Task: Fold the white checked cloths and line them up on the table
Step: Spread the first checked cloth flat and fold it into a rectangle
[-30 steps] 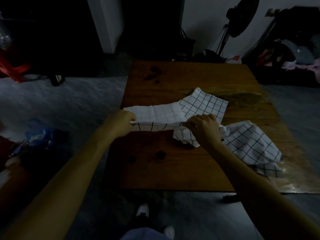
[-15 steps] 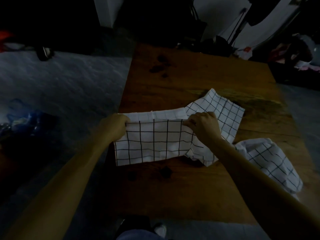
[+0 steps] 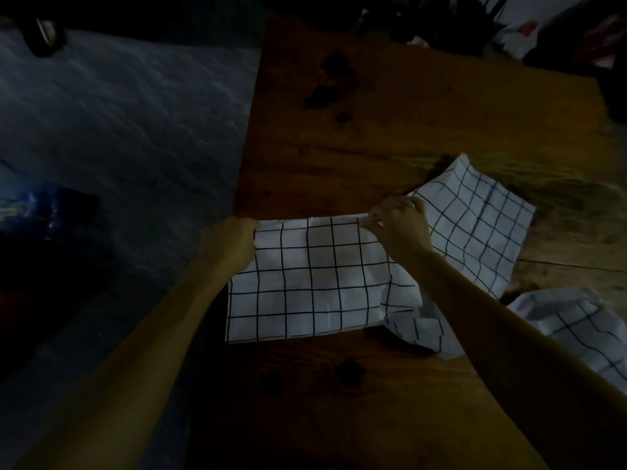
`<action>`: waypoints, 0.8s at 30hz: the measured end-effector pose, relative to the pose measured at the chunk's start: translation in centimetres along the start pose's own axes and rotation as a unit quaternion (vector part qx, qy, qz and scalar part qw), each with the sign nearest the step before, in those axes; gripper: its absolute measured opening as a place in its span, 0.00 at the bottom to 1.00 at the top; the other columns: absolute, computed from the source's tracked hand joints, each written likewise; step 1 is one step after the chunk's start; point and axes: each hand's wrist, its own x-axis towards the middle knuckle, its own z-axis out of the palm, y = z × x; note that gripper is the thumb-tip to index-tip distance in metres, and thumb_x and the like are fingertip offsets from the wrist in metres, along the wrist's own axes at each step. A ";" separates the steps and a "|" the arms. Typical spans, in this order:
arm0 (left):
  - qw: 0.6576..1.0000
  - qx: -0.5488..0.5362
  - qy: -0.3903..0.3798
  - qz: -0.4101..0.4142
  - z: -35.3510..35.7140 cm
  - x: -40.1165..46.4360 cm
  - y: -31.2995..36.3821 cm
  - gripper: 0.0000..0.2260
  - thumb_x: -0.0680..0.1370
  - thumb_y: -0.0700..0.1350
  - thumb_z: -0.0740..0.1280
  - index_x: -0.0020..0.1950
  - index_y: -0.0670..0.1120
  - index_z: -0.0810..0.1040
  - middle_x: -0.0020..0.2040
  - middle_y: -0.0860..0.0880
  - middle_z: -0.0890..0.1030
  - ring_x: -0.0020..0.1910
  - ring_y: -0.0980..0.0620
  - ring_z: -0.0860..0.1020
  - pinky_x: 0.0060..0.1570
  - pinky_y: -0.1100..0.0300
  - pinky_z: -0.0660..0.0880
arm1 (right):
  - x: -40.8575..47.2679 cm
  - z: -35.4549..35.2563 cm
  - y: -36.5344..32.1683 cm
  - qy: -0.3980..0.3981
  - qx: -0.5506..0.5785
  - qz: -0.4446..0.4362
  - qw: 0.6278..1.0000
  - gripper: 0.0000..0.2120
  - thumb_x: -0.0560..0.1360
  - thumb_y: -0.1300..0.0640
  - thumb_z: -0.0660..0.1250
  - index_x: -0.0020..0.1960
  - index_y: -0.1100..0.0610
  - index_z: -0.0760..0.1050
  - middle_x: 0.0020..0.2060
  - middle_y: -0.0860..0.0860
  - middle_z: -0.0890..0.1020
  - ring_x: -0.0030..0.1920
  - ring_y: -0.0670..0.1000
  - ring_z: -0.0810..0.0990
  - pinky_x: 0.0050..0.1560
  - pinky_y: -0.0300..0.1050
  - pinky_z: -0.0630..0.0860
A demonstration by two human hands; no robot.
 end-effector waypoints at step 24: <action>0.986 0.103 0.075 0.110 15.1 -5.5 6.0 0.29 0.79 0.60 0.45 0.77 0.48 0.52 0.77 0.38 0.51 0.76 0.40 0.47 0.72 0.42 0.45 | -11.8 7.7 -1.8 -0.150 0.078 0.014 0.985 0.32 0.80 0.38 0.46 0.78 0.50 0.41 0.77 0.55 0.41 0.76 0.57 0.39 0.74 0.55 0.39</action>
